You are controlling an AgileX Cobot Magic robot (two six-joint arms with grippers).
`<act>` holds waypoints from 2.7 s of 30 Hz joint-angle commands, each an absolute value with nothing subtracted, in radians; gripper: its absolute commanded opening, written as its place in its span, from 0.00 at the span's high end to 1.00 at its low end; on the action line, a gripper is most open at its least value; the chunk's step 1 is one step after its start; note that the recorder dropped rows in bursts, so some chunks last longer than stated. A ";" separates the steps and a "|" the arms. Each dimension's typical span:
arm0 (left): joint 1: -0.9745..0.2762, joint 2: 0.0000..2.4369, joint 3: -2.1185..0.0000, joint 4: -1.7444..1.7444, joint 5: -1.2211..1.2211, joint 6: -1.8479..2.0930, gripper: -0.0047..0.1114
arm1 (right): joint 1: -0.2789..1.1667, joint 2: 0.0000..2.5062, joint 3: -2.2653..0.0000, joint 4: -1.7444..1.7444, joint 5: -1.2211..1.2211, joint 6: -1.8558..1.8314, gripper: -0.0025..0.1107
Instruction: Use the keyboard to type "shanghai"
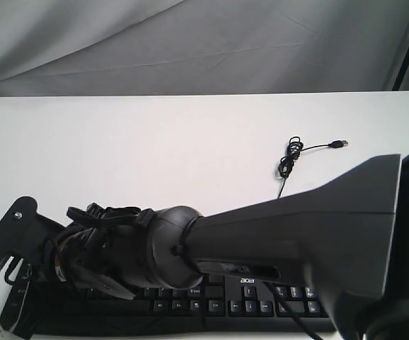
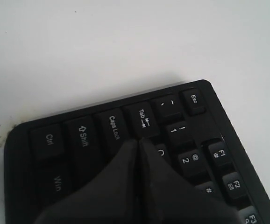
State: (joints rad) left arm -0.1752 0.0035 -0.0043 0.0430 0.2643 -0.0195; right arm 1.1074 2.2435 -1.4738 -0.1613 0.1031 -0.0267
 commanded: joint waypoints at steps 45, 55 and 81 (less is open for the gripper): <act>-0.179 0.000 0.000 0.043 0.261 -0.022 0.96 | 1.055 1.920 -1.042 -0.119 0.000 -0.044 0.98; -0.179 0.000 0.000 0.043 0.261 -0.022 0.96 | 1.055 1.942 -0.998 -0.098 -0.042 -0.044 0.98; -0.179 0.000 0.000 0.043 0.261 -0.022 0.96 | 1.044 1.962 -0.998 -0.095 -0.042 -0.046 0.98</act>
State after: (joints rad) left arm -0.1752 0.0035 -0.0043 0.0430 0.2643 -0.0195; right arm 1.0468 1.9616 -1.0033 -0.1008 -0.0321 -0.0352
